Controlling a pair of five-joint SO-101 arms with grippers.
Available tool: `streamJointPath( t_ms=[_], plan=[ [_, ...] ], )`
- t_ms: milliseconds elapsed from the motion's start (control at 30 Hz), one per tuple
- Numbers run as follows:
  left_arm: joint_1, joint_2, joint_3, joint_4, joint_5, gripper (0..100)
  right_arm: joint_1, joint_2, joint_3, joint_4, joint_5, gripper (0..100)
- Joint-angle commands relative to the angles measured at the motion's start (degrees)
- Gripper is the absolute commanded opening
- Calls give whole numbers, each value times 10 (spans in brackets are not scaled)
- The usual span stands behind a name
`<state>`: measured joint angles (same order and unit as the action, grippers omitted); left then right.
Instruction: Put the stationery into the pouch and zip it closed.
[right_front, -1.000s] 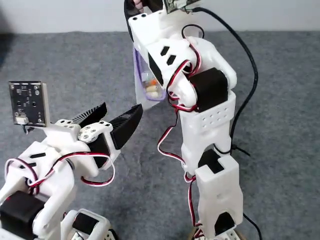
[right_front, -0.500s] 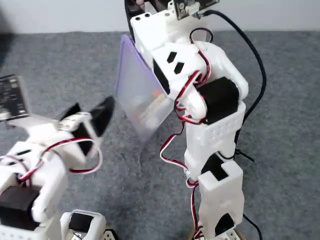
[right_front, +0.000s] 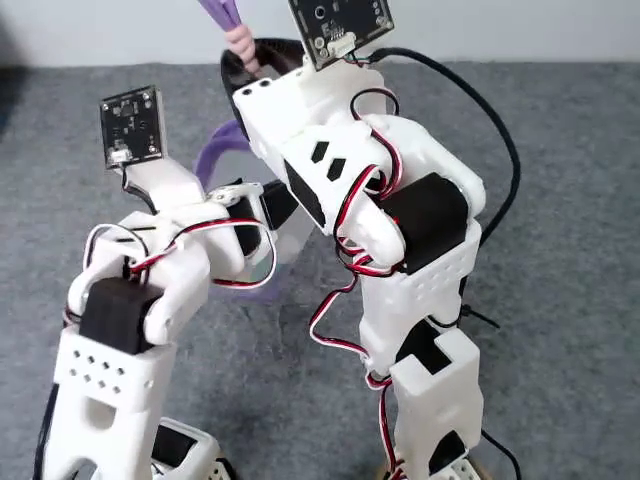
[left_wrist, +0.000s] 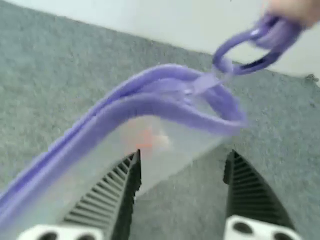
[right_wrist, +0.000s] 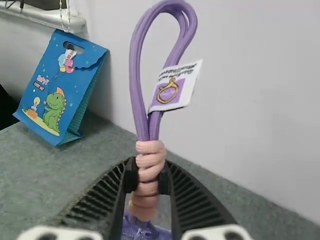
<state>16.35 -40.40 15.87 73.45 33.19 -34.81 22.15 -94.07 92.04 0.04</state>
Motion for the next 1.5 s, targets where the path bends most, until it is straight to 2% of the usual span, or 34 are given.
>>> streamJointPath(
  t_ms=[0,167,333,367,600,833,1000,1233,1467],
  plan=[
    [11,0,-55,49,18,264,20,-39,-18,20,-44,7],
    [10,0,-119,146,29,264,45,-17,-20,31,-83,7],
    [11,0,-243,269,25,264,47,-12,-20,31,-88,7],
    [11,-1,-262,273,17,264,47,-12,-20,31,-88,7],
    [4,-58,-260,270,-89,268,47,-15,-20,73,-71,7],
    [-84,-65,-213,269,-216,269,46,-28,-19,104,-57,7],
    [-102,-64,-212,269,-299,269,14,-35,-19,108,-42,7],
    [-100,-51,-179,244,-324,269,-17,-36,-19,109,-38,7],
    [-99,-50,-104,143,-324,269,-37,-48,-18,109,-38,7]
  ],
)
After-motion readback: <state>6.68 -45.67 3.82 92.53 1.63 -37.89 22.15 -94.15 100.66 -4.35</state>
